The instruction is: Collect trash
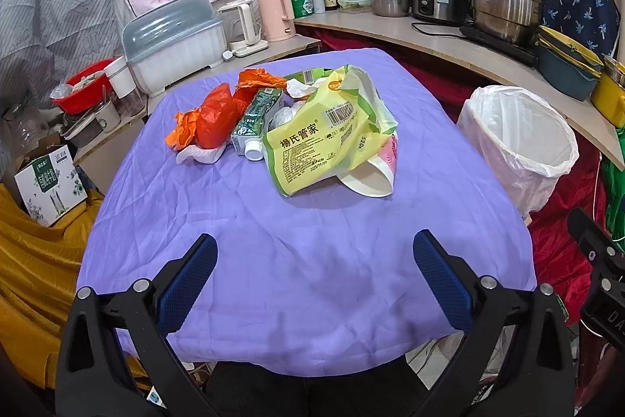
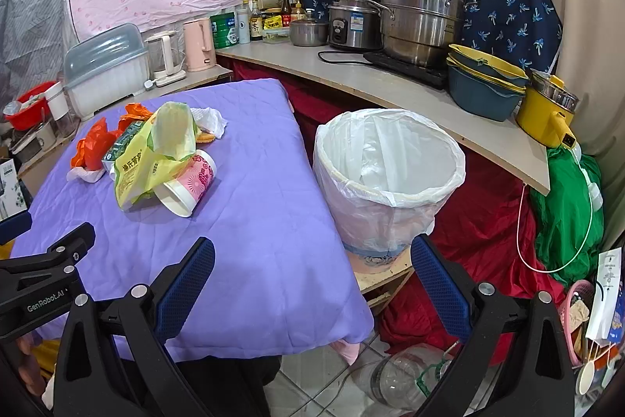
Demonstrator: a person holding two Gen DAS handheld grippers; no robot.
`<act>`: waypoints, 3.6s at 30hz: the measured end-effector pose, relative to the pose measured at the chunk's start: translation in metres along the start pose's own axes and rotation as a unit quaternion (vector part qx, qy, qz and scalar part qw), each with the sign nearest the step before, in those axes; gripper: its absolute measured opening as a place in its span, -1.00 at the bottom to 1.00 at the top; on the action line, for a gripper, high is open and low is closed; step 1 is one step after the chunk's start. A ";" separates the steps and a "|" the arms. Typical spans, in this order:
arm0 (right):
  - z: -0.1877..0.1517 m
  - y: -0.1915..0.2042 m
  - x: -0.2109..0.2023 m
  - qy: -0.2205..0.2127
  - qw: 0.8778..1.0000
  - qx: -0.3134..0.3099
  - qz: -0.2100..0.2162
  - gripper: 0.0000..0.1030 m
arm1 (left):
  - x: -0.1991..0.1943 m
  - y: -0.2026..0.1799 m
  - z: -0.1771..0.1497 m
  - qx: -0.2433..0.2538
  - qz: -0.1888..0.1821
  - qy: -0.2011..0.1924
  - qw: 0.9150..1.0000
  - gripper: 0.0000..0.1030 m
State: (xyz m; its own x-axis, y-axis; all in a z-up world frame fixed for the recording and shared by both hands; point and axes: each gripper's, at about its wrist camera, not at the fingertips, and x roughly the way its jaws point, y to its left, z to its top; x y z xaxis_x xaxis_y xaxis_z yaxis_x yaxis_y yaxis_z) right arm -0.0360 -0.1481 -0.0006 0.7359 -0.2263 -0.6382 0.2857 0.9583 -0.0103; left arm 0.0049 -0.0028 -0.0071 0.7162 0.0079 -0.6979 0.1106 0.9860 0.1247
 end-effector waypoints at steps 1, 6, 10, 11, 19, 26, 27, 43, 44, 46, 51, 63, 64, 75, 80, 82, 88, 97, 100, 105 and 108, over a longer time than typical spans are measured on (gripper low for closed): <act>0.000 0.000 0.000 0.000 1.000 0.000 0.000 0.87 | 0.000 0.000 0.000 0.000 0.000 0.000 1.000 0.86; 0.000 0.000 0.000 0.000 1.000 0.000 -0.001 0.87 | -0.001 -0.003 -0.002 0.003 0.000 -0.002 1.000 0.86; 0.000 0.000 0.000 0.000 1.000 0.000 -0.001 0.87 | 0.001 -0.004 -0.003 0.002 0.000 -0.001 1.000 0.86; 0.000 0.000 0.000 0.001 1.000 0.000 -0.001 0.87 | 0.001 -0.004 -0.003 0.002 0.001 -0.001 1.000 0.86; 0.000 0.001 0.000 -0.001 1.000 -0.001 0.000 0.87 | -0.002 0.000 -0.003 0.001 0.000 0.000 1.000 0.86; 0.000 0.003 -0.001 0.000 1.000 -0.002 0.000 0.87 | -0.003 0.002 -0.004 0.000 0.000 -0.001 1.000 0.86; 0.000 0.002 -0.001 -0.001 1.000 -0.002 0.000 0.87 | -0.003 0.003 -0.005 0.000 0.000 -0.001 1.000 0.86; 0.000 0.004 -0.001 -0.001 1.000 -0.001 0.000 0.87 | -0.003 0.003 -0.004 0.001 -0.001 -0.001 1.000 0.86; 0.000 0.005 -0.001 -0.001 1.000 -0.001 0.000 0.87 | -0.004 0.004 -0.005 0.001 -0.001 -0.001 1.000 0.86; 0.000 0.004 -0.001 -0.001 1.000 -0.001 0.000 0.87 | -0.003 0.003 -0.004 0.000 -0.001 -0.001 1.000 0.86; 0.001 0.004 -0.001 -0.001 1.000 -0.001 0.000 0.87 | -0.003 0.002 -0.004 0.000 -0.001 -0.001 1.000 0.86; 0.010 0.007 0.001 0.001 1.000 0.005 0.001 0.87 | 0.004 0.007 0.001 -0.008 -0.017 0.006 1.000 0.86; 0.013 0.007 0.003 0.001 1.000 0.006 0.002 0.87 | 0.008 0.010 0.004 -0.012 -0.020 0.009 1.000 0.86; 0.052 0.043 0.050 -0.008 0.998 0.010 0.056 0.87 | 0.049 0.054 0.023 -0.049 0.005 0.025 0.998 0.86; 0.068 0.086 0.072 -0.009 0.996 -0.014 0.090 0.78 | 0.064 0.073 0.028 -0.056 0.010 0.028 0.998 0.86; 0.072 0.102 0.077 -0.011 0.995 -0.024 0.096 0.75 | 0.071 0.080 0.030 -0.056 0.010 0.030 0.998 0.86; 0.079 0.135 0.107 0.005 0.993 -0.038 0.111 0.42 | 0.091 0.100 0.034 -0.069 0.010 0.038 0.997 0.86; 0.071 0.151 0.143 0.045 0.990 -0.027 0.132 -0.74 | 0.112 0.119 0.038 -0.083 0.011 0.049 0.995 0.86; 0.076 0.143 0.134 0.025 0.989 -0.011 0.142 -0.83 | 0.113 0.118 0.038 -0.083 0.007 0.049 0.995 0.86; 0.094 0.117 0.114 -0.019 0.992 0.016 0.121 -0.86 | 0.112 0.107 0.037 -0.076 -0.003 0.052 0.996 0.86; 0.103 0.093 0.104 -0.037 0.993 0.039 0.102 -0.86 | 0.107 0.093 0.037 -0.066 -0.016 0.051 0.996 0.86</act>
State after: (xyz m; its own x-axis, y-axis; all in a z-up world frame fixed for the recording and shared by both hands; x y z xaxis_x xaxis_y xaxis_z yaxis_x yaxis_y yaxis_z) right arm 0.1304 -0.1002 0.0109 0.8252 -0.0439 -0.5632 0.1713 0.9695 0.1755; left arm 0.1173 0.0833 -0.0443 0.6392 -0.0139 -0.7689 0.0365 0.9993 0.0123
